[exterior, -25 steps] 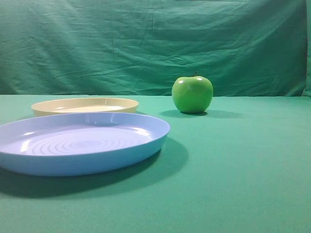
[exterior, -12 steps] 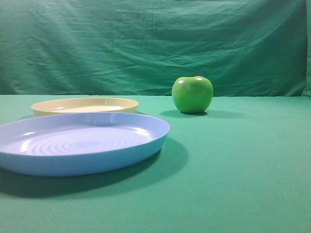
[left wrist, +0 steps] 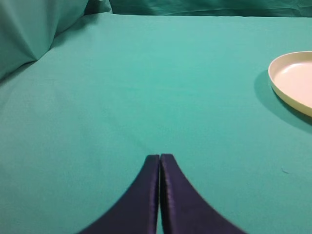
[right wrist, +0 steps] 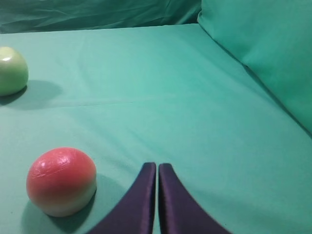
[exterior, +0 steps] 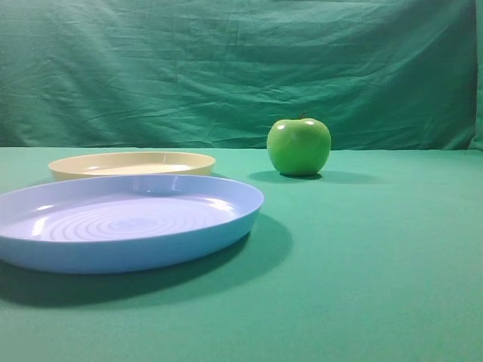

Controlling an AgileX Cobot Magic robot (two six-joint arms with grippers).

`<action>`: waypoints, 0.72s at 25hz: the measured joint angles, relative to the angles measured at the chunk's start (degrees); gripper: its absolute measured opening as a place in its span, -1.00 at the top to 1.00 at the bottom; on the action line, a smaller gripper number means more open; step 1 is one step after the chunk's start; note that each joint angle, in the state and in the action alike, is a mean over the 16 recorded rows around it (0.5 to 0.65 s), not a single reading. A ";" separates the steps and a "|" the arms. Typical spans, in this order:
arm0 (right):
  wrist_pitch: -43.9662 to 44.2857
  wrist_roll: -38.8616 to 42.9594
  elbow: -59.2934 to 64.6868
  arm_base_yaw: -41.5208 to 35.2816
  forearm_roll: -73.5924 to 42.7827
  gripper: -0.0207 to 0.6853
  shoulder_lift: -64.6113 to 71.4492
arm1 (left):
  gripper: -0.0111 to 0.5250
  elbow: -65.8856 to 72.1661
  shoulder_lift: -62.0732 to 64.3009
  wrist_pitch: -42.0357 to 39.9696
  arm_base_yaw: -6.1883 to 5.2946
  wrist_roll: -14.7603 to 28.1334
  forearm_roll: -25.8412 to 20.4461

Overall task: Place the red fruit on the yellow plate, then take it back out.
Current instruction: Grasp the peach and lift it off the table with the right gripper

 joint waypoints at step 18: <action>25.18 0.00 -32.26 1.90 0.93 0.94 19.59 | 0.96 0.00 0.00 0.00 0.00 0.00 0.00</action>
